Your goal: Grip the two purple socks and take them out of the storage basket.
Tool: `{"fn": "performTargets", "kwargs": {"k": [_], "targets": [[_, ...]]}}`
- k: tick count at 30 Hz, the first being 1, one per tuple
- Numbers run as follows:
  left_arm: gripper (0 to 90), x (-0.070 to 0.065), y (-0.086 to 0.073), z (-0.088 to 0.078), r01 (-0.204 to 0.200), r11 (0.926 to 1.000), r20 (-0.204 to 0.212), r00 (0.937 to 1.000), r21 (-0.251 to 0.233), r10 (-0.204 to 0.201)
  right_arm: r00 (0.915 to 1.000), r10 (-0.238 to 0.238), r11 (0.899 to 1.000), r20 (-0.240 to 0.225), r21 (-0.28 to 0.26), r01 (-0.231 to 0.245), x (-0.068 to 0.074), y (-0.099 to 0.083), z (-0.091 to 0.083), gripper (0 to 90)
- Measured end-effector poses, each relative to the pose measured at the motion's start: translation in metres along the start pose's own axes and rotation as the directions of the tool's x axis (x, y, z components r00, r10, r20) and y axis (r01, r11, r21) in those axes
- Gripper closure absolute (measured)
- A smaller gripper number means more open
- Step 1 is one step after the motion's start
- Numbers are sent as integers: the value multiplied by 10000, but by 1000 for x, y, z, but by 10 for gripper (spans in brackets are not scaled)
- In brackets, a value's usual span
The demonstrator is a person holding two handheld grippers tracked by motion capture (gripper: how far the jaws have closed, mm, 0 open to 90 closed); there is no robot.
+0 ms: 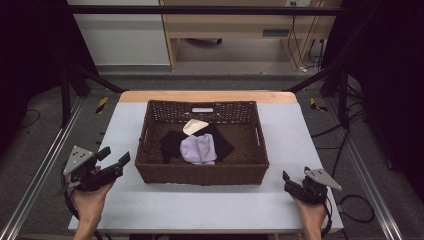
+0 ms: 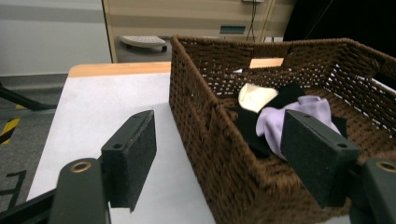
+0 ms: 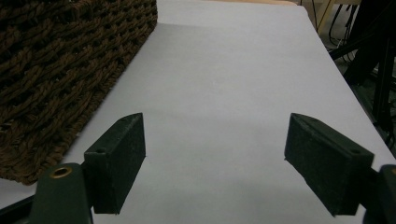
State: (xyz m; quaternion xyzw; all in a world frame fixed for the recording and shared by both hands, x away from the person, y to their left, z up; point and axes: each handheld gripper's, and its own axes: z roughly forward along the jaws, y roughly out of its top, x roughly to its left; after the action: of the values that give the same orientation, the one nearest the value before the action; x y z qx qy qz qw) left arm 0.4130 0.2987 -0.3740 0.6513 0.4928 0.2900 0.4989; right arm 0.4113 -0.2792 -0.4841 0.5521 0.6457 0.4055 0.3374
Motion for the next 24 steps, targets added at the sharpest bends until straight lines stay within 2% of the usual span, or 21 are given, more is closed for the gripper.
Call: {"fn": "performTargets", "kwargs": {"k": [11, 24], "targets": [[272, -18, 22, 21, -234, 9995, 355, 9991, -192, 240, 10000, 5, 10000, 27, 32, -5, 0, 0, 1, 206], [301, -44, 38, 45, -574, 9981, 722, 9956, -228, 590, 10000, 78, 9999, -41, 117, -77, -1, 0, 1, 205]]}}
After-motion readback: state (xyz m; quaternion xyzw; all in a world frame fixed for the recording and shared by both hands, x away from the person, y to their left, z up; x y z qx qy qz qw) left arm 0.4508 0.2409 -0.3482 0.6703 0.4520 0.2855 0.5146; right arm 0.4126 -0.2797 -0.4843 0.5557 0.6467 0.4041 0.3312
